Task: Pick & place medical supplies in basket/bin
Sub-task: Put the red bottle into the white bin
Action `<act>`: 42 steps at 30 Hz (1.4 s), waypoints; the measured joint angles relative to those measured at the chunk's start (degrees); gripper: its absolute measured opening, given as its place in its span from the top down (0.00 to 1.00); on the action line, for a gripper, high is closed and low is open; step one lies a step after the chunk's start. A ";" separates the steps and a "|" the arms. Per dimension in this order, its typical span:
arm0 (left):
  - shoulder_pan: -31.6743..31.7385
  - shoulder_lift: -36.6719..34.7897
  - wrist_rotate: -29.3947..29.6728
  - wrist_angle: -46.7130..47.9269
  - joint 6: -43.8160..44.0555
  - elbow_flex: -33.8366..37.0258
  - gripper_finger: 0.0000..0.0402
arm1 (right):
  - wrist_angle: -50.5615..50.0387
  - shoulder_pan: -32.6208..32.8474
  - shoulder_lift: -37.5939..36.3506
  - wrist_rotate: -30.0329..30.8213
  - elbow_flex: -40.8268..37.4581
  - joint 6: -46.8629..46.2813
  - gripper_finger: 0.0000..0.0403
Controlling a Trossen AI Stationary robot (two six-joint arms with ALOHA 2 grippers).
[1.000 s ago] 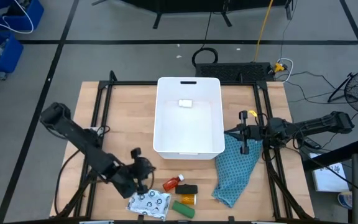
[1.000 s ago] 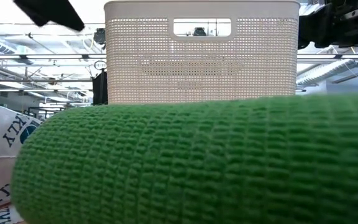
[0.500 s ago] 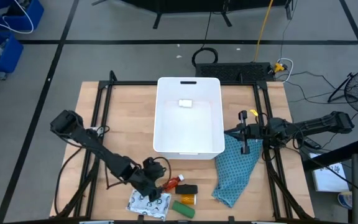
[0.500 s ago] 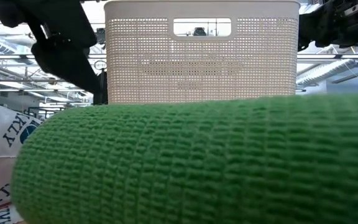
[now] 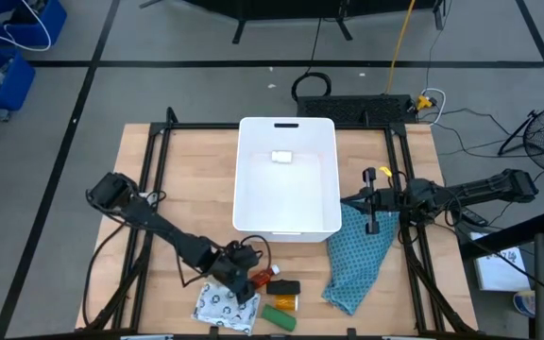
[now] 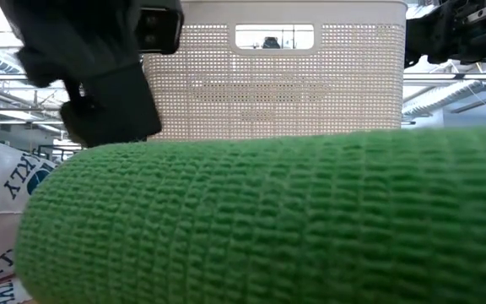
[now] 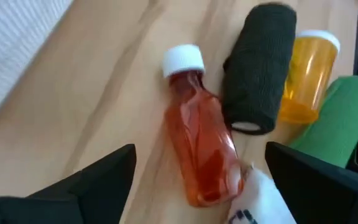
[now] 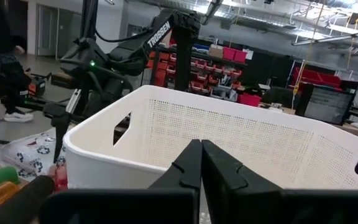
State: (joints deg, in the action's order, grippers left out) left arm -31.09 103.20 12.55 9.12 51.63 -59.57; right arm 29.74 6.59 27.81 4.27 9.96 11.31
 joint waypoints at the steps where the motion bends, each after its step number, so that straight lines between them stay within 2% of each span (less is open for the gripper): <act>1: 0.37 0.35 -0.17 -0.65 -0.56 -0.06 0.08 | 0.00 0.00 0.02 0.00 0.00 -0.05 1.00; 7: 1.06 2.79 -3.00 -0.94 -4.99 -0.97 0.03 | -0.33 -0.02 0.15 0.09 0.02 -0.11 1.00; 10: 1.15 6.36 -4.52 1.85 -7.21 -4.71 0.03 | -0.78 -0.02 0.40 0.11 0.02 -0.38 1.00; 17: 1.48 15.60 -4.94 17.30 -10.81 -17.34 0.03 | -0.79 -0.02 1.59 0.13 0.06 -2.39 1.00; 22: 1.76 16.67 -5.22 22.74 -11.17 -21.37 0.05 | -0.79 -0.02 1.97 0.13 0.07 -2.95 1.00; 26: 1.96 16.13 -6.03 25.53 -13.13 -22.64 0.16 | -0.83 -0.02 1.97 0.13 0.07 -2.96 1.00; 37: 2.16 15.17 -5.06 33.74 -20.63 -24.11 0.67 | -0.88 -0.02 1.97 0.13 0.07 -2.73 1.00; 42: 1.42 10.76 -2.27 37.75 -21.30 -24.11 0.67 | -0.88 -0.02 1.99 0.13 0.07 -2.72 1.00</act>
State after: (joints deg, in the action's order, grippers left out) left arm -29.66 113.97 10.28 46.87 30.32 -83.68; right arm 28.86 6.57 29.80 4.40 10.02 8.59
